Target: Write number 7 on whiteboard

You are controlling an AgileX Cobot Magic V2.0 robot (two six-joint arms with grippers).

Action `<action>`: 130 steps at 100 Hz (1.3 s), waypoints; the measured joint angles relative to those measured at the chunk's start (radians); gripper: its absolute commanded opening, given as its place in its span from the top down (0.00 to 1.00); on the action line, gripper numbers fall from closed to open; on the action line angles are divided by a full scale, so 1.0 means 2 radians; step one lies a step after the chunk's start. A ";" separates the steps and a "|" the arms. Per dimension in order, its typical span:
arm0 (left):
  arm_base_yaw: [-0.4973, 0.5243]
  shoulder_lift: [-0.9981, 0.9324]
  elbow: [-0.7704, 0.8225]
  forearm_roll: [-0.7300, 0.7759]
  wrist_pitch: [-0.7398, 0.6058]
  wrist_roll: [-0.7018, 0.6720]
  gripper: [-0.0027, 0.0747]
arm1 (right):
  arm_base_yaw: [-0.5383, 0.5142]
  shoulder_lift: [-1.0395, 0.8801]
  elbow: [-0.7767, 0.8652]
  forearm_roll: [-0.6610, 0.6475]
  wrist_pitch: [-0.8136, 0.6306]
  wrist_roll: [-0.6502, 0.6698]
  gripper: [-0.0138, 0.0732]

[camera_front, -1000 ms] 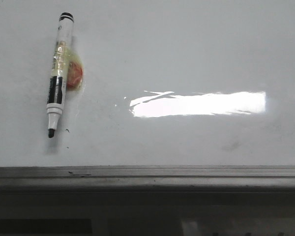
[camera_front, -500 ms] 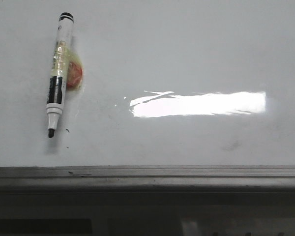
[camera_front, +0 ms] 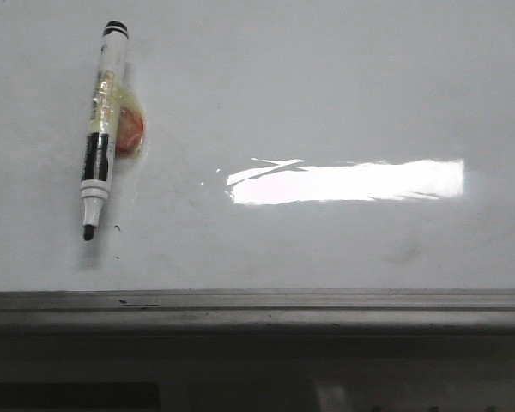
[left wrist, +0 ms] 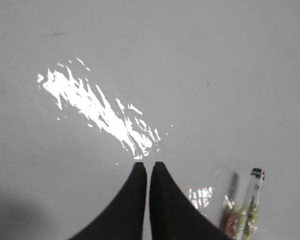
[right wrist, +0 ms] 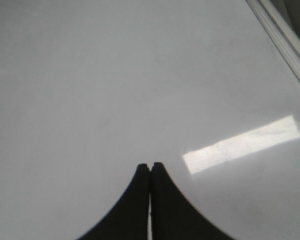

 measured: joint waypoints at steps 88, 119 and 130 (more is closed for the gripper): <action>-0.058 0.284 -0.274 0.058 0.303 0.221 0.44 | 0.011 0.161 -0.331 -0.119 0.452 -0.066 0.21; -0.155 0.377 -0.274 0.001 0.236 0.250 0.44 | 0.024 0.161 -0.331 -0.115 0.458 -0.067 0.22; -0.190 0.413 -0.275 -0.009 0.204 0.250 0.44 | 0.024 0.161 -0.331 -0.115 0.458 -0.067 0.22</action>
